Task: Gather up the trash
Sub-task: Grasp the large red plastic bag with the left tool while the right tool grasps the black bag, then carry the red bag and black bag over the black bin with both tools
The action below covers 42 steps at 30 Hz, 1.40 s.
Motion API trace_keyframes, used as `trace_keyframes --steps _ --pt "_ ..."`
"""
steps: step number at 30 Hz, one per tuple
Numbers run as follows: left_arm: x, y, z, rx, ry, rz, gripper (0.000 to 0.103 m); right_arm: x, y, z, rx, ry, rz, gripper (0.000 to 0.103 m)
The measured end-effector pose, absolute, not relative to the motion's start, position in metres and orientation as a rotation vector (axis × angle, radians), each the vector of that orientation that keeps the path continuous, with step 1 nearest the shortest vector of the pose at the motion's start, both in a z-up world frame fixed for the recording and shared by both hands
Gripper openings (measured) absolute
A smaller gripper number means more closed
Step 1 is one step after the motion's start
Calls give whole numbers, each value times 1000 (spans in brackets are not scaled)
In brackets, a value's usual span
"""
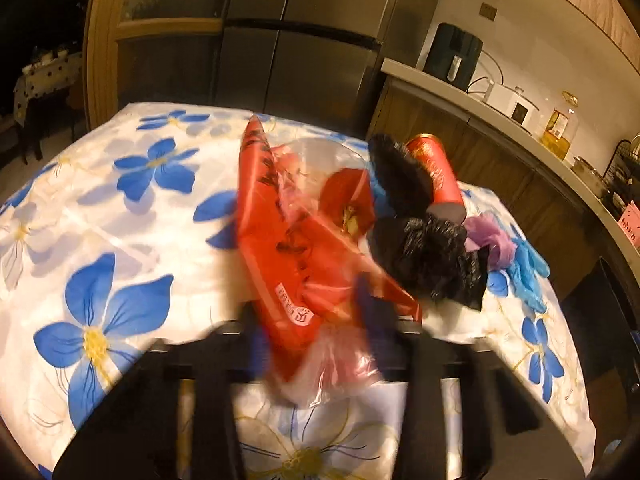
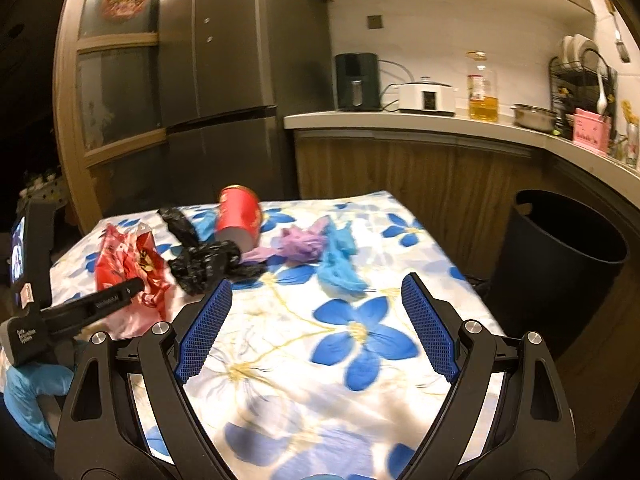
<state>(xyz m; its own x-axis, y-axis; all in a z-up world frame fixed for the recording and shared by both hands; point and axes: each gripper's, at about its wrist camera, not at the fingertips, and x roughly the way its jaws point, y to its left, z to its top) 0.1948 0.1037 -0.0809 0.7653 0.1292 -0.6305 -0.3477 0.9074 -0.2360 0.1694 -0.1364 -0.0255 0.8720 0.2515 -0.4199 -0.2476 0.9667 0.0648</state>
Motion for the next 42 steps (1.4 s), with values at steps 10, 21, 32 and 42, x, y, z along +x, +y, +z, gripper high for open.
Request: trace_keyframes --steps 10,21,32,42 --pt "156 111 -70 -373 544 267 4 195 -81 -36 -10 462 365 85" --pt "134 122 -65 -361 503 284 4 245 -20 -66 -54 579 411 64" --pt "136 122 -70 -363 519 277 4 249 -13 -75 -78 620 443 3" --pt "123 106 -56 -310 478 288 4 193 -59 -43 -36 502 438 2"
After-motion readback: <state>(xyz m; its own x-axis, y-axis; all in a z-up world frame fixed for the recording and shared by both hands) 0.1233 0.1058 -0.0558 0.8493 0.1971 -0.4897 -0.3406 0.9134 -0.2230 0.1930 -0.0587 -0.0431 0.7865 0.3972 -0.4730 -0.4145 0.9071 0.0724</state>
